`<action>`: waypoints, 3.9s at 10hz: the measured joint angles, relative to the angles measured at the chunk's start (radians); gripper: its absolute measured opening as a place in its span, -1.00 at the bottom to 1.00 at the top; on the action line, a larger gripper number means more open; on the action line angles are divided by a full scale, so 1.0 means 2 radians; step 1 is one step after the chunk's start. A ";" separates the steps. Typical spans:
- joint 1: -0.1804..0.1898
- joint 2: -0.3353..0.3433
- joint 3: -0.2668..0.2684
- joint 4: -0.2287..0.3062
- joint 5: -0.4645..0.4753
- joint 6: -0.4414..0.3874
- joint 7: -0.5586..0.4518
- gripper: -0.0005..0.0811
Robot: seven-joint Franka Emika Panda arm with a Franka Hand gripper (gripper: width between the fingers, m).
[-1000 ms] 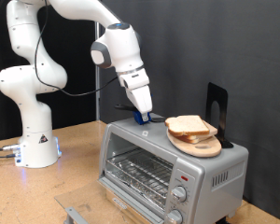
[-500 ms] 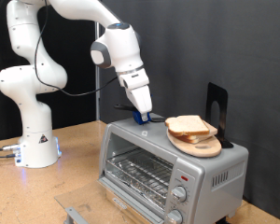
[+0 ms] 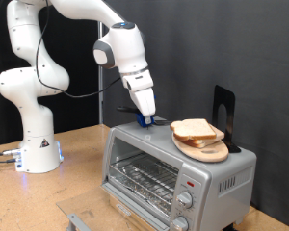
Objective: Make a piece of toast with the oven
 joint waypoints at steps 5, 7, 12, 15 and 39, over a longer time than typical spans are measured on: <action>0.000 -0.045 -0.027 0.029 0.014 -0.062 0.000 0.20; -0.003 -0.053 -0.038 0.044 0.012 -0.117 0.002 0.20; -0.012 -0.065 -0.058 0.032 0.074 -0.062 0.042 0.20; -0.038 -0.089 -0.096 0.022 0.082 -0.061 0.049 0.20; -0.131 0.069 -0.087 0.114 -0.003 -0.111 0.112 0.20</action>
